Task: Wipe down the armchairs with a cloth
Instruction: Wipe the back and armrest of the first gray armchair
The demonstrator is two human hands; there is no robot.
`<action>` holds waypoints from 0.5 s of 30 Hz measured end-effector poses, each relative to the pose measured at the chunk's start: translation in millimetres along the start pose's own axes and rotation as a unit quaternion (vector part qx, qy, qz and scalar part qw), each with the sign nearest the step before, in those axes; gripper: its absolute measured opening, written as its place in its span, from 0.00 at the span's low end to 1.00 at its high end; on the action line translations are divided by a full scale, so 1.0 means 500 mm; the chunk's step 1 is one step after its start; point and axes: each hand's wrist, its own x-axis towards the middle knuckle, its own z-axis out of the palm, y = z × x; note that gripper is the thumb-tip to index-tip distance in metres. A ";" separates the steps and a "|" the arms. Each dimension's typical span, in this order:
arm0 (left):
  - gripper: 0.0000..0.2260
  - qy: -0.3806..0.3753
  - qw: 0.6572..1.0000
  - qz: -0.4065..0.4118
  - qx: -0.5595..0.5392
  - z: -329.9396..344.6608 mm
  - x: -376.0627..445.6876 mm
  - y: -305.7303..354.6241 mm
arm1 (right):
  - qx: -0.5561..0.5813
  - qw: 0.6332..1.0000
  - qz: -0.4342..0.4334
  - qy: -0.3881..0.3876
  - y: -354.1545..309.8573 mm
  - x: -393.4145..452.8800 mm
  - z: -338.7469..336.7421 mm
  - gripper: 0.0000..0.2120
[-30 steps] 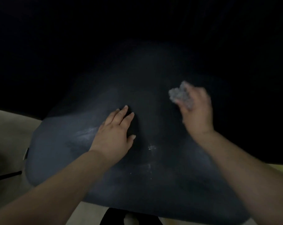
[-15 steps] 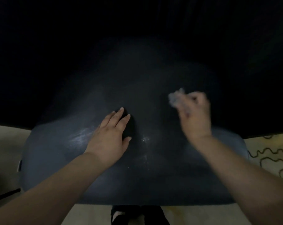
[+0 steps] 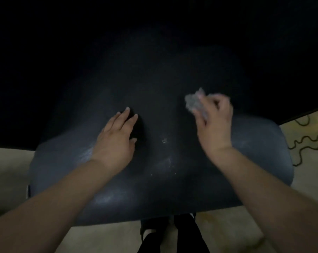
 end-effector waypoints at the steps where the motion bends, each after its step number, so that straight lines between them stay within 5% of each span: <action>1: 0.30 -0.001 1.000 -0.001 0.008 -0.001 -0.002 -0.012 | -0.013 1.000 0.018 0.010 -0.003 0.022 0.006 0.20; 9: 0.36 -0.031 0.998 0.025 0.057 0.002 -0.019 -0.039 | 0.029 0.977 -0.123 -0.173 -0.130 -0.191 0.048 0.17; 11: 0.36 -0.031 0.998 0.030 0.054 0.000 -0.025 -0.043 | 0.050 0.985 -0.109 -0.126 -0.103 -0.150 0.042 0.14; 15: 0.37 -0.038 0.997 0.038 0.047 -0.005 -0.038 -0.063 | -0.001 0.998 0.058 -0.003 -0.038 -0.042 0.024 0.17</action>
